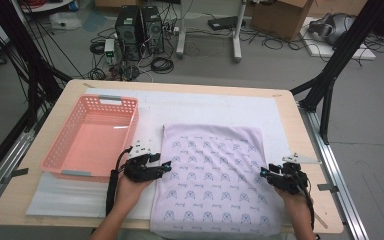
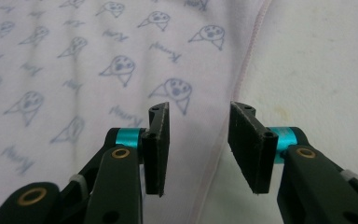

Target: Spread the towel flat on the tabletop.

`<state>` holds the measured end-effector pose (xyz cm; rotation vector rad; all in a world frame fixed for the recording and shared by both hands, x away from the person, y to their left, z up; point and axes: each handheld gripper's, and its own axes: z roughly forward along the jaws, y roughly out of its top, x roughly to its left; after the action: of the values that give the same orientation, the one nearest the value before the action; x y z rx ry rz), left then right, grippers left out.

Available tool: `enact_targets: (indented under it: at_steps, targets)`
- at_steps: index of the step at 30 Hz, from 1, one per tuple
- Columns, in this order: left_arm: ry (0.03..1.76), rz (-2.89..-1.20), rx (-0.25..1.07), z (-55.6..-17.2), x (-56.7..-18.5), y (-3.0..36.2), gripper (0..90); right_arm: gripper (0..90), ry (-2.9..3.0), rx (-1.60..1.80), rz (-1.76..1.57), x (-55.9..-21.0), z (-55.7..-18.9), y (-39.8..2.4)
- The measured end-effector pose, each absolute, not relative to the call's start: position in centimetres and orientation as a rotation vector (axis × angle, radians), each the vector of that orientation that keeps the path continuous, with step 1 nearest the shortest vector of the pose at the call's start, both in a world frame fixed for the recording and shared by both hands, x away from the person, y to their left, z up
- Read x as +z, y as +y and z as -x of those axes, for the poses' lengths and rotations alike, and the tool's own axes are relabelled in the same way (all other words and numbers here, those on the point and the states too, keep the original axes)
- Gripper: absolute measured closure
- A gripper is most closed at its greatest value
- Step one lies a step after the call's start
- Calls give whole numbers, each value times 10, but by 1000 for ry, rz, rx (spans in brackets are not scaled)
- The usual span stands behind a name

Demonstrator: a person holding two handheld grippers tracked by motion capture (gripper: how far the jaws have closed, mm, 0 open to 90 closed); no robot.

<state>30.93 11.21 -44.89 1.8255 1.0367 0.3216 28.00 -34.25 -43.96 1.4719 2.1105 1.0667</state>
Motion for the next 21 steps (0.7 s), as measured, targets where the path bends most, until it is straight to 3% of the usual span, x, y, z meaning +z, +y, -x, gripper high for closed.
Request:
enact_targets:
  at_steps: [3,7,11,15,21]
  targets:
    - [1092,-1880,271,-317,-453,106,431,581,2121,1039,-1470,-443,-289,-340]
    - [1074,-1937,320,-316,-452,98,437,583,2092,1048,-1464,-443,-282,-344]
    - [1063,-1966,376,-313,-452,94,549,577,2102,1046,-1491,-447,-276,-350]
    - [1092,-1945,295,-305,-449,96,477,568,2100,1055,-1490,-443,-267,-352]
    - [1041,-1932,252,-278,-452,104,457,582,2166,1039,-1429,-441,-241,-353]
